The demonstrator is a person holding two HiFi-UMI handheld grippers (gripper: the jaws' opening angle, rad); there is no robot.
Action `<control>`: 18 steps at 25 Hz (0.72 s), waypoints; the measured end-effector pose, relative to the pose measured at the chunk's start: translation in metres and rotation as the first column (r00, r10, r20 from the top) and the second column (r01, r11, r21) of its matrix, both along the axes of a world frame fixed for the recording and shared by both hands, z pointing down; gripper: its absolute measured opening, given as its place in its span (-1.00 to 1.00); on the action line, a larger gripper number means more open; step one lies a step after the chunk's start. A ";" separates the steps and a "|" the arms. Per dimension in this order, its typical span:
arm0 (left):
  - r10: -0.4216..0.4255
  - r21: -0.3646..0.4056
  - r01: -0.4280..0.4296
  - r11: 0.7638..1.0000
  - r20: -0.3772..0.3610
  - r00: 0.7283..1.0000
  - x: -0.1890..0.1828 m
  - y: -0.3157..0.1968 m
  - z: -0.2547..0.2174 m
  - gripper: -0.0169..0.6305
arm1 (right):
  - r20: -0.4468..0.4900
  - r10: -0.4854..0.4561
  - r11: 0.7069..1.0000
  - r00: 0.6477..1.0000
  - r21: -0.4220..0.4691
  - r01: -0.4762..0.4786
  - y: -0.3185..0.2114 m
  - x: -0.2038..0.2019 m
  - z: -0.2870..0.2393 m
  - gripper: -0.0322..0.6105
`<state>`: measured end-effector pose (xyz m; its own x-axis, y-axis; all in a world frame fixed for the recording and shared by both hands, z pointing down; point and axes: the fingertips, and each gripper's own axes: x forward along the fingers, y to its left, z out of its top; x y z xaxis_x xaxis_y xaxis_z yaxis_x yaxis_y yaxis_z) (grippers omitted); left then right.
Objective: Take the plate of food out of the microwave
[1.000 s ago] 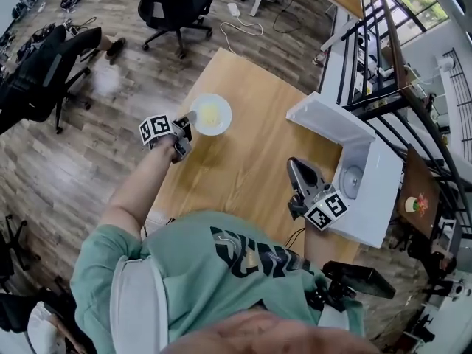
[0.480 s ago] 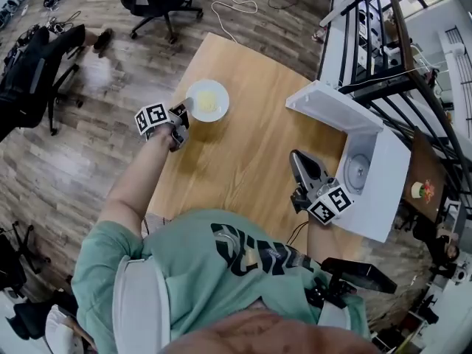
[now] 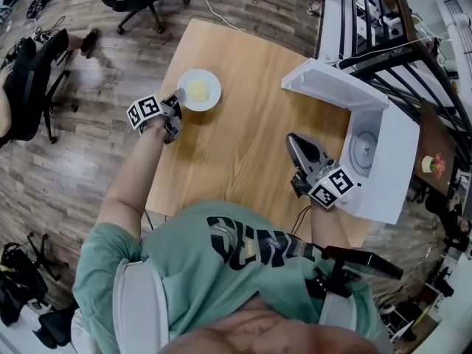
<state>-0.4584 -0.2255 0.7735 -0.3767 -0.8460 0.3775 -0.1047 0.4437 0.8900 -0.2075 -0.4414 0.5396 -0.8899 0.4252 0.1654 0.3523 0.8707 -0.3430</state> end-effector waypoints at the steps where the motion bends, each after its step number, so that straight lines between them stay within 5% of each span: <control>1: -0.004 -0.016 0.004 1.000 0.000 1.000 -0.003 0.003 0.005 -0.90 | 0.002 -0.003 1.000 1.000 0.000 0.003 0.000 -0.002 0.003 -0.88; 9: -0.008 -0.239 0.013 0.971 0.022 1.000 -0.017 0.016 0.048 -0.90 | 0.004 -0.008 1.000 1.000 -0.009 0.008 -0.009 -0.014 0.016 -0.88; 13: 0.064 -0.432 -0.025 0.902 0.077 0.995 -0.013 0.020 0.062 -0.78 | 0.001 -0.010 1.000 1.000 -0.020 0.010 -0.009 -0.012 0.019 -0.88; 18: 0.163 -0.571 -0.036 0.820 0.173 0.971 -0.015 0.020 0.068 -0.72 | 0.001 -0.007 1.000 1.000 -0.013 0.007 -0.007 -0.010 0.018 -0.88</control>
<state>-0.4730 -0.2051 0.8415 -0.4245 -0.5485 0.7204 -0.3268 0.8348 0.4431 -0.2179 -0.4488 0.5576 -0.8871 0.4334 0.1588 0.3588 0.8639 -0.3535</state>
